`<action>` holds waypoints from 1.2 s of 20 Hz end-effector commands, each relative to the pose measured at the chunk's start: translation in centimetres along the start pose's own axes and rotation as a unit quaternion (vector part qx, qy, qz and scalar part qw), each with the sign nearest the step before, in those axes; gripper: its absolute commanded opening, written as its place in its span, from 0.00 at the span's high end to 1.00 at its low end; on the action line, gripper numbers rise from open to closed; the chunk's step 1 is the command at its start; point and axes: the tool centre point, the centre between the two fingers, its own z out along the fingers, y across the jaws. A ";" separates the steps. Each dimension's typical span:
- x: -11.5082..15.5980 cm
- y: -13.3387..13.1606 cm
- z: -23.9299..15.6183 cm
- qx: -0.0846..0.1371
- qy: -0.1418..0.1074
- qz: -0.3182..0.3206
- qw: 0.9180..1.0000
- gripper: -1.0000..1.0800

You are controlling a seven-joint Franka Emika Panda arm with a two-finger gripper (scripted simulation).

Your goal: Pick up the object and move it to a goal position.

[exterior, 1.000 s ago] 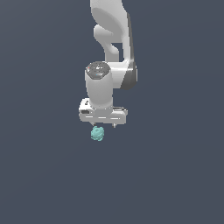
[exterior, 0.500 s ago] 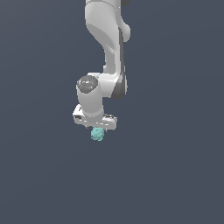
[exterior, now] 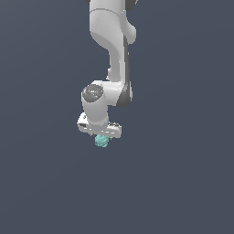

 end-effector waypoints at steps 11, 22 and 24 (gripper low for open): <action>0.0 0.1 3.0 0.000 0.000 0.001 1.000 1.00; 0.1 0.1 2.7 0.000 0.000 0.001 1.000 1.00; 0.3 0.1 2.2 0.000 0.000 0.001 1.000 1.00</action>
